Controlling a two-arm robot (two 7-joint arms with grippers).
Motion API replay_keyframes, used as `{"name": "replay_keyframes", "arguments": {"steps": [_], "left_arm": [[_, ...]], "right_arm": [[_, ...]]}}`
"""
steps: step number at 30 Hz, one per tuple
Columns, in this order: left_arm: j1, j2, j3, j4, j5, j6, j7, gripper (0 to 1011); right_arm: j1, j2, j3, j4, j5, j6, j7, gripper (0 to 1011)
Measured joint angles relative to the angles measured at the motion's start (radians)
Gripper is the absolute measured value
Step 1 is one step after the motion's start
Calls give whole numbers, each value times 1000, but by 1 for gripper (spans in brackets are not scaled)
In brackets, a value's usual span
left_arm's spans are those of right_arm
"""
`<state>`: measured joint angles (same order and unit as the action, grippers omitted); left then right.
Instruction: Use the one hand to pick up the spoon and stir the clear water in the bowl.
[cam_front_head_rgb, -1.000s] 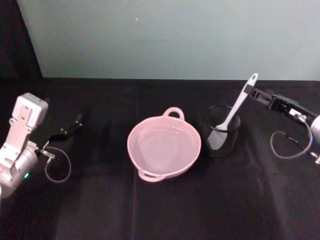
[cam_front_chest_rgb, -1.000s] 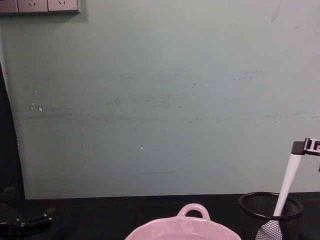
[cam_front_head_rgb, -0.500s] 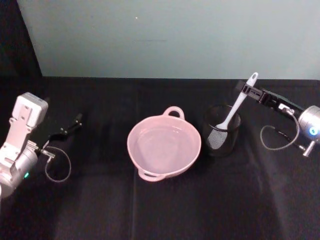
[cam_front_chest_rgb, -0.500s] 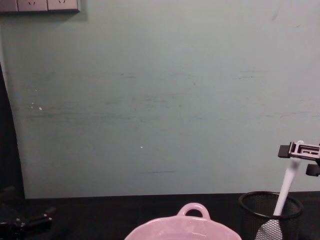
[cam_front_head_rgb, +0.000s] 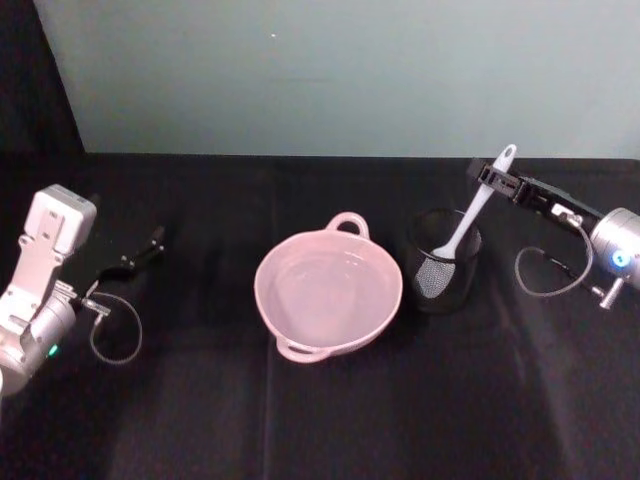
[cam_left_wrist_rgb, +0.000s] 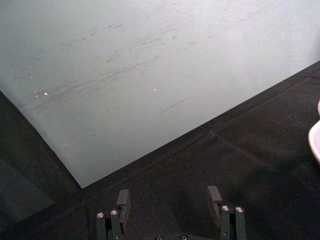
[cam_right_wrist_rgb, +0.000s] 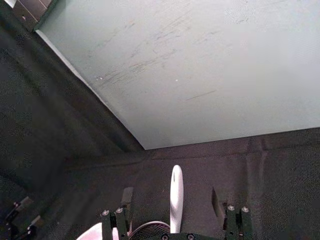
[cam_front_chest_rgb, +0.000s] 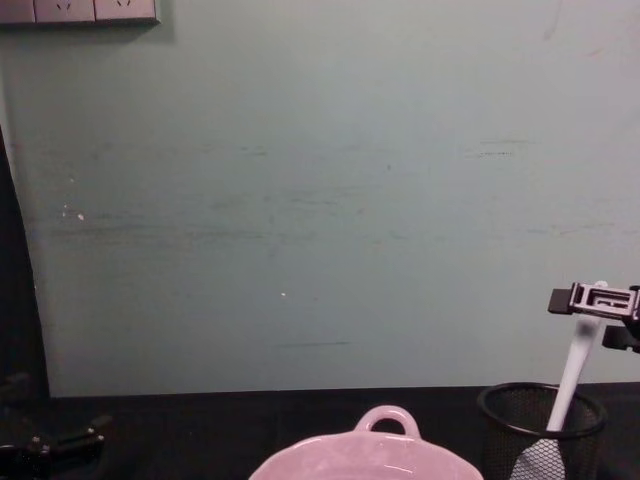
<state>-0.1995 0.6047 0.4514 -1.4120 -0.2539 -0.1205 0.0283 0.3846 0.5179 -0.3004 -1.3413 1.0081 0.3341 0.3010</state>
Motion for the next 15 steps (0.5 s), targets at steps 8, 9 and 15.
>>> {"name": "replay_keyframes", "arguments": {"steps": [8,9,15], "left_arm": [[0,0,0,0,0,0,0,1011],[0,0,0,0,0,0,0,1011],[0,0,0,0,0,0,0,1011]], "right_arm": [[-2,0,2,-3,0,2,-1,837],[-2,0,2,-3,0,3,-1,812],[-3,0,3,-4,0,3,-1,624]]}}
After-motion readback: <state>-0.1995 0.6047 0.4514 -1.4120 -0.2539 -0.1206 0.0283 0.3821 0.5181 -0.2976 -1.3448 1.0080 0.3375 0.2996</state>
